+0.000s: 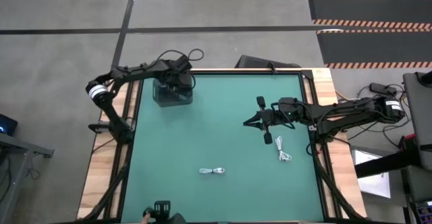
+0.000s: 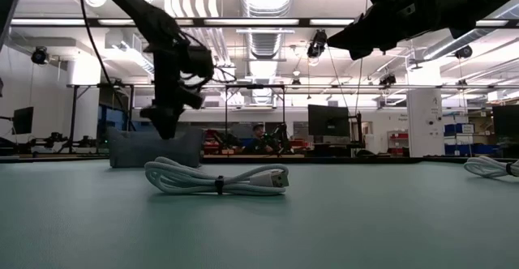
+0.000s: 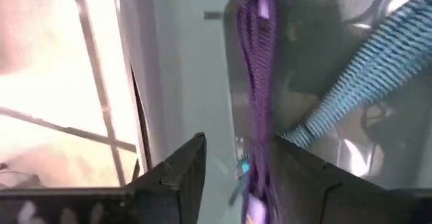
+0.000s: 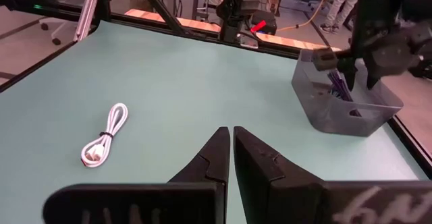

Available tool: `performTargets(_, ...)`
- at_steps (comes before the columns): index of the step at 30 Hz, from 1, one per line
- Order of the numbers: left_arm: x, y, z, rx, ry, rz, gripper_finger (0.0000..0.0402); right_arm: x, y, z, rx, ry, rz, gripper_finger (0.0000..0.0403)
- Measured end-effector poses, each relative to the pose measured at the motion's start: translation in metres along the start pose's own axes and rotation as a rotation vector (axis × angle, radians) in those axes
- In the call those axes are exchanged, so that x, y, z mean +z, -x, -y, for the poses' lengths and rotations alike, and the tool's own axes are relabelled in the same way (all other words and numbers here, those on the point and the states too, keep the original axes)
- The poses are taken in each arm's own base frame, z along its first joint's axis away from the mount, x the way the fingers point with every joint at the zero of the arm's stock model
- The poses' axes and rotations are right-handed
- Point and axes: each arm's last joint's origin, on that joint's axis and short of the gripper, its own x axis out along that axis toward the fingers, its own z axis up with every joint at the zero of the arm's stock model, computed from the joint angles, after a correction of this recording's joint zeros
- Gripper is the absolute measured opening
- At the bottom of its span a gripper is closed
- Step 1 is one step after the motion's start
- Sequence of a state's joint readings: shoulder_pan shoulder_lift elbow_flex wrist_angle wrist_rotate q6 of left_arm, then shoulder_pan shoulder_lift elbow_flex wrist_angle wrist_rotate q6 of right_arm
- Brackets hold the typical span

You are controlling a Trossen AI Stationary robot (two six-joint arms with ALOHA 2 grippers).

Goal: Pick and place USB-C Cables
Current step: Put the right white charger cable into the black bin

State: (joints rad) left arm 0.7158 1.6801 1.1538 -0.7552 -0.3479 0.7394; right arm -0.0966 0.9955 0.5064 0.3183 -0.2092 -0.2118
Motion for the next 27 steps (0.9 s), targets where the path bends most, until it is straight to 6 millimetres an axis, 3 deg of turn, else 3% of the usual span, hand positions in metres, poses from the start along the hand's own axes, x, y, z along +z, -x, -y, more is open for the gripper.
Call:
performTargets(8,0.005,0.068,0.021,0.072,0.059,0.168,0.0144,0.002,0.000,0.000,-0.004,0.020,0.016,0.0013)
performTargets(16,0.013,0.137,0.072,0.069,0.104,0.434,0.0144,0.008,0.000,0.002,-0.011,0.039,0.047,0.0013)
performTargets(21,0.021,0.161,0.111,0.005,0.077,0.528,0.0144,0.010,0.000,0.002,-0.013,0.047,0.053,0.0013)
performTargets(27,0.031,0.172,0.156,-0.082,0.060,0.561,0.0144,0.012,0.000,0.003,-0.012,-0.005,0.059,0.0013)
